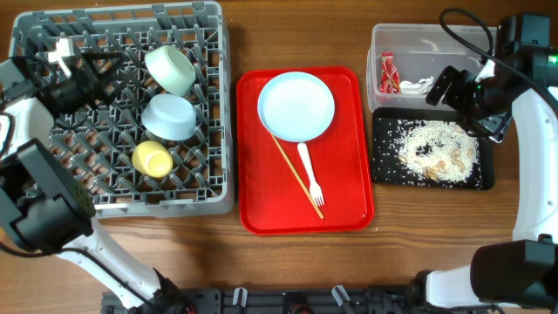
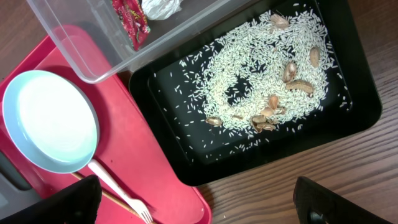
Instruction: Sort waste into correct bins and load items into the dishwasher rack
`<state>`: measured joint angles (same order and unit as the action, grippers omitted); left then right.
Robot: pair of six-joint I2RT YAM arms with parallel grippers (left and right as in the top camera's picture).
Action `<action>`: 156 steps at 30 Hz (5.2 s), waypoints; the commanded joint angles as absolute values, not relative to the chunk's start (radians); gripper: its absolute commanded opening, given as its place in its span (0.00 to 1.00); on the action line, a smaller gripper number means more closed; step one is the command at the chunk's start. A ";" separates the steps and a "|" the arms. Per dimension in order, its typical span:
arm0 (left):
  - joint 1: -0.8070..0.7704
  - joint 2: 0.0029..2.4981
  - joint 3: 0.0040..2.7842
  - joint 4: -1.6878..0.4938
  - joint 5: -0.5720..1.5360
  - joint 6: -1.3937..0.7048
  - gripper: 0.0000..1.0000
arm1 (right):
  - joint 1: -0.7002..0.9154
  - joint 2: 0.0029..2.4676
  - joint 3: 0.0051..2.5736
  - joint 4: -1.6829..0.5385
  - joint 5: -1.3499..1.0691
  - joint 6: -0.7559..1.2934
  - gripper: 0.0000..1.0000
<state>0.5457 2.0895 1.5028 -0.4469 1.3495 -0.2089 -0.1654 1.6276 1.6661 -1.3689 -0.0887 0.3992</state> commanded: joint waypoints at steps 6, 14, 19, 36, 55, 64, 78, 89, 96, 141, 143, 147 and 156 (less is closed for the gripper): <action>0.397 1.809 1.506 -0.702 0.808 -0.149 1.00 | -0.165 1.625 1.677 -1.370 -0.090 0.392 1.00; 0.028 1.717 1.505 -0.942 0.361 -0.150 1.00 | -0.165 1.625 1.677 -1.365 -0.090 0.392 1.00; -0.172 1.771 1.505 -0.935 0.205 -0.150 0.91 | -0.165 1.625 1.677 -1.366 -0.090 0.392 1.00; -0.304 1.905 1.505 -1.046 0.006 -0.278 0.39 | -0.165 1.625 1.677 -1.366 -0.090 0.392 1.00; -0.306 1.905 1.505 -1.101 0.033 -0.301 0.29 | -0.165 1.625 1.677 -1.366 -0.090 0.392 1.00; -0.306 1.905 1.505 -1.169 0.033 -0.300 0.25 | -0.165 1.625 1.677 -1.365 -0.090 0.392 1.00; -0.306 1.905 1.505 -1.199 0.032 -0.300 0.07 | -0.165 1.625 1.677 -1.366 -0.090 0.392 1.00; -0.306 1.905 1.505 -1.257 0.032 -0.300 0.08 | -0.165 1.625 1.677 -1.366 -0.090 0.392 1.00; -0.306 1.905 1.505 -1.281 0.032 -0.300 0.13 | -0.165 1.625 1.677 -1.366 -0.090 0.392 1.00; -0.836 2.200 1.649 -0.989 -0.076 -0.981 0.91 | -0.165 1.625 1.677 -1.385 -0.089 0.340 1.00; -0.836 2.206 1.649 -0.978 -0.072 -0.981 0.89 | -0.165 1.625 1.677 -1.385 -0.089 0.340 1.00; -0.836 2.207 1.649 -0.968 -0.069 -0.980 0.87 | -0.165 1.625 1.677 -1.385 -0.089 0.340 1.00; -0.834 2.207 1.649 -0.969 0.016 -0.977 0.74 | -0.165 1.625 1.677 -1.382 -0.089 0.332 1.00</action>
